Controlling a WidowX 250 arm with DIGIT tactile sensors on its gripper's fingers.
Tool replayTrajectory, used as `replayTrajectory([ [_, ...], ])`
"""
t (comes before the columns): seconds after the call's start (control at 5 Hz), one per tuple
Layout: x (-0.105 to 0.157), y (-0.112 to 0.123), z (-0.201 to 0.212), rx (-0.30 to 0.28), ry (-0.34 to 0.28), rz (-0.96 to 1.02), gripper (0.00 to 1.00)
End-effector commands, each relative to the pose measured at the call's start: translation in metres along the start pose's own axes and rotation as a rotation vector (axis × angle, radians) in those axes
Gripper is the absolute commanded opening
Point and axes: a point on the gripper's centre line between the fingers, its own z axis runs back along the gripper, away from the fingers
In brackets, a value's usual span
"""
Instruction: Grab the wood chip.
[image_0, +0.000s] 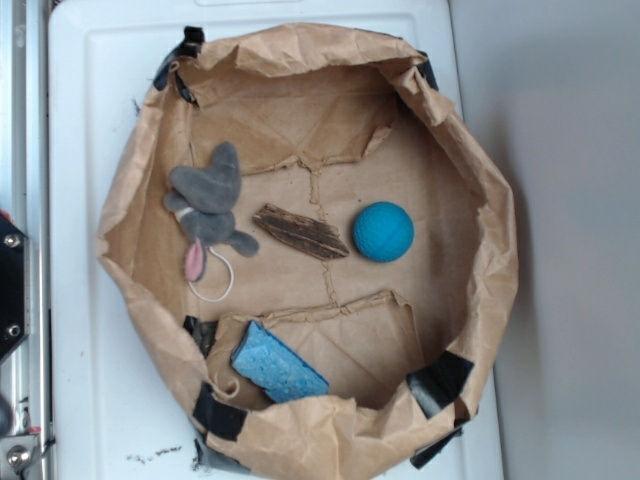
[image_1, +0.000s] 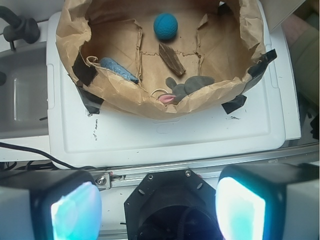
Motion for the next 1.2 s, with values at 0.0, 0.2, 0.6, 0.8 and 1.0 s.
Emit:
replayTrajectory([
  [0.0,0.0,0.0,0.0,0.0,0.0,0.0,1.0],
  [0.2,0.043,-0.001,-0.011,-0.01,-0.002,-0.045,1.0],
  [0.6,0.105,0.0,-0.03,0.022,-0.014,-0.067,1.0],
  [0.8,0.121,0.0,-0.042,0.0,-0.047,-0.161,1.0],
  [1.0,0.139,0.017,-0.079,0.024,-0.063,-0.268,1.0],
])
